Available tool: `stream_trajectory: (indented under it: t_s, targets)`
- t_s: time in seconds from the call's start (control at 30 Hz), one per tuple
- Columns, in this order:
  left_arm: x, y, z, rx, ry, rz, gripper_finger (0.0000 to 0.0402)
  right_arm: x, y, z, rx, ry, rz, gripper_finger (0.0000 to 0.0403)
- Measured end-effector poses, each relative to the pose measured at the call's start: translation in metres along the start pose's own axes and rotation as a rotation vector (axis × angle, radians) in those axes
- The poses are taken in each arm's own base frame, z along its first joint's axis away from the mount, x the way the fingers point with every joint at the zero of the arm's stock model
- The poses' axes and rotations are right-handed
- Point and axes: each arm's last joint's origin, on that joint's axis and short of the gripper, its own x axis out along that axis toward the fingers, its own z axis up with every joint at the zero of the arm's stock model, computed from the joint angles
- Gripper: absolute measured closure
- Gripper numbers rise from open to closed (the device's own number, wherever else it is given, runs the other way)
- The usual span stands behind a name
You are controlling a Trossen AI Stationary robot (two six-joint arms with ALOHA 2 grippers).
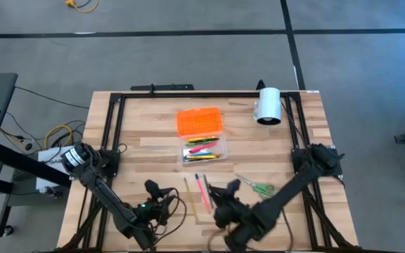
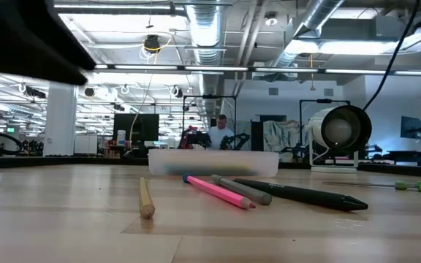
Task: Pick & place school supplies into a supply box
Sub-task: Put the yellow pencil into the supply box
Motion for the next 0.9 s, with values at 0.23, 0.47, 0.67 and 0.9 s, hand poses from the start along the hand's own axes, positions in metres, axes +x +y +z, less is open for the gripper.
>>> stream_trajectory:
  t_s: [0.23, 0.47, 0.67, 0.9]
  targets:
    - [0.025, -0.006, 0.026, 0.118, -0.002, -0.227, 0.0255, -0.048, 0.011, -0.017, 0.051, -0.094, -0.084, 0.0295]
    - [0.058, 0.002, 0.042, 0.228, -0.006, -0.507, 0.0255, -0.072, 0.011, -0.032, 0.105, -0.148, -0.108, 0.0295]
    - [0.088, 0.018, 0.043, 0.255, 0.045, -0.648, 0.0255, -0.081, 0.014, -0.035, 0.118, -0.165, -0.096, 0.0294]
    - [0.112, 0.035, 0.035, 0.317, 0.129, -0.730, 0.0255, -0.079, 0.013, -0.035, 0.120, -0.161, -0.099, 0.0294]
